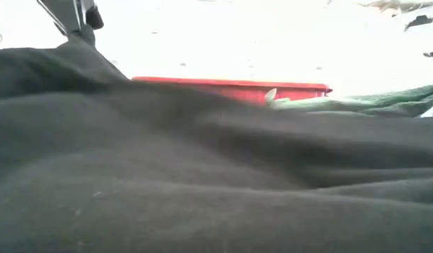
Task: Fold laundry
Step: Fold the black shirt
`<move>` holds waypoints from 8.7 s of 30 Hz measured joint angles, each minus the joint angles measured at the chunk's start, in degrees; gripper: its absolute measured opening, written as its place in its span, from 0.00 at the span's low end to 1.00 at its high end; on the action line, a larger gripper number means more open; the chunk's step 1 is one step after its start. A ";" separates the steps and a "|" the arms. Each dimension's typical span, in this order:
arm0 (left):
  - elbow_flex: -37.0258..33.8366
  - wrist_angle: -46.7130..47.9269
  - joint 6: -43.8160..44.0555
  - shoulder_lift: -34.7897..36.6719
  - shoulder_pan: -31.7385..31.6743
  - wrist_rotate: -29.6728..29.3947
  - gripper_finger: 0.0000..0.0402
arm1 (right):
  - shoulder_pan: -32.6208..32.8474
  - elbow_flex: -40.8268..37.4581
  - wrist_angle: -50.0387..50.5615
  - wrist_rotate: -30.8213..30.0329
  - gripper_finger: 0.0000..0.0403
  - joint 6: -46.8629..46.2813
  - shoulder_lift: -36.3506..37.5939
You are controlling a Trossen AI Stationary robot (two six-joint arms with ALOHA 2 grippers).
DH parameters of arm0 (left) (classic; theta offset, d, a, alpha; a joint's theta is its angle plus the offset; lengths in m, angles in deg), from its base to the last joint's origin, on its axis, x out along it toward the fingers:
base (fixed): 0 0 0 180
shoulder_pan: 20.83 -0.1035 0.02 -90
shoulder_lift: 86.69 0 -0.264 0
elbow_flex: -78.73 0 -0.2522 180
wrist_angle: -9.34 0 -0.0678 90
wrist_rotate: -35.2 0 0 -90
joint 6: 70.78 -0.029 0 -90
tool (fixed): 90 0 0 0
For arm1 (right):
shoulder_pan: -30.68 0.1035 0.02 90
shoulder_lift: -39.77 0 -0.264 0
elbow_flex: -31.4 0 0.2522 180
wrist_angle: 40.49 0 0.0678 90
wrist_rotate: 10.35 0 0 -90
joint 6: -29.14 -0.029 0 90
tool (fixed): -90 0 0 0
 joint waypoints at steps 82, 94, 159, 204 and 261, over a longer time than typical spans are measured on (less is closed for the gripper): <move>-32.57 -9.26 -17.59 7.04 -27.36 9.38 0.00 | -42.82 36.13 -41.57 -40.91 0.25 77.16 -45.66; -35.98 -10.76 -14.86 7.25 -27.36 6.88 0.00 | -38.23 55.32 -6.61 -27.90 0.11 67.31 -51.82; -29.24 -7.25 28.92 11.41 -2.67 13.32 0.39 | -2.79 48.17 20.21 -51.00 0.06 21.46 -42.80; -27.61 -10.07 24.87 7.19 0.00 27.44 0.00 | -4.02 48.15 24.30 -50.97 0.06 22.18 -42.46; -21.79 -19.61 46.92 -2.18 26.91 33.94 0.00 | -25.01 3.45 -25.14 -26.60 0.06 50.09 -14.03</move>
